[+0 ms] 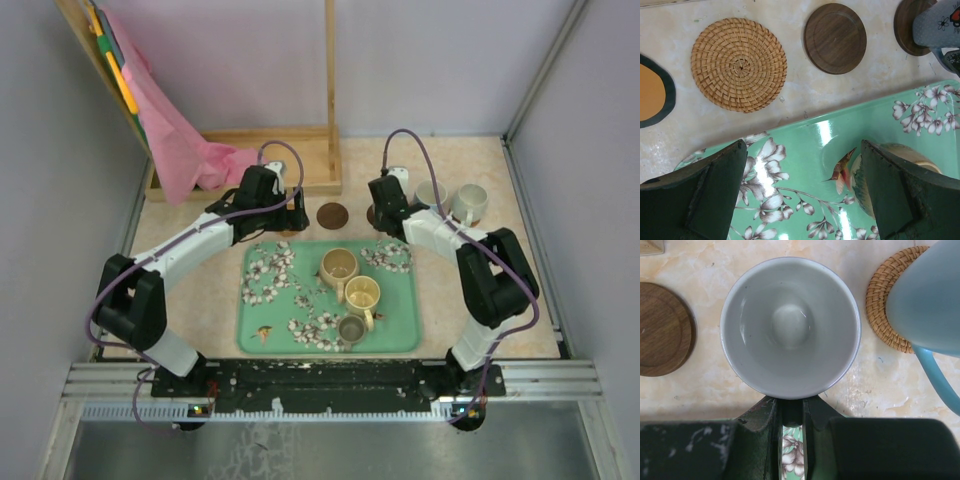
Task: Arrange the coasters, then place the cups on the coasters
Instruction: Place the cup on the coaster.
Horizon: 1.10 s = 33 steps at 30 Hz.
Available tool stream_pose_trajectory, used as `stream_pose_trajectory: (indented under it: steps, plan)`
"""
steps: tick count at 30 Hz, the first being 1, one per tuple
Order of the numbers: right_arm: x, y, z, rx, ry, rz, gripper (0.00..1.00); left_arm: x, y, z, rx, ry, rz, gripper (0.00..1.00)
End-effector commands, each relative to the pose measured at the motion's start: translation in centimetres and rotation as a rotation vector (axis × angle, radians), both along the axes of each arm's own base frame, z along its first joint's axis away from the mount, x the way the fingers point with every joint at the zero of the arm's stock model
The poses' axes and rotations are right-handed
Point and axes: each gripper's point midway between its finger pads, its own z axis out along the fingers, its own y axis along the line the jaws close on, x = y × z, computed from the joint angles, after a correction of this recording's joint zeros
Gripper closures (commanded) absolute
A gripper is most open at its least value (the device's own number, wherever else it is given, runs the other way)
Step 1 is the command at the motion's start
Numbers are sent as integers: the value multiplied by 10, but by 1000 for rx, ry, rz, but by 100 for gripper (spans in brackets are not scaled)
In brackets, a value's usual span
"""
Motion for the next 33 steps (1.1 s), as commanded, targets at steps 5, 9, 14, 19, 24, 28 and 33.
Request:
stream_pose_trajectory:
  steps: [5, 9, 14, 19, 24, 28, 33]
  plan:
    - [40, 8, 45, 54, -172, -35, 100, 2, -4, 3, 3, -5, -7, 0]
    - [43, 9, 46, 55, -177, -35, 100, 2, -4, 3, 2, -8, -7, 0]
    - [45, 8, 42, 46, -170, -37, 100, 3, -4, 4, 4, -9, -7, 0]
    - [44, 6, 38, 41, -165, -41, 100, 4, -4, 3, 7, -8, -9, 0]
    - [42, 4, 34, 36, -156, -41, 100, 4, -5, 1, 6, -5, -8, 0]
    - [39, 4, 30, 38, -149, -39, 100, 5, -5, 1, 5, -4, -8, 0]
    - [33, 3, 27, 43, -148, -38, 100, 5, -5, 1, 6, -3, -9, 0]
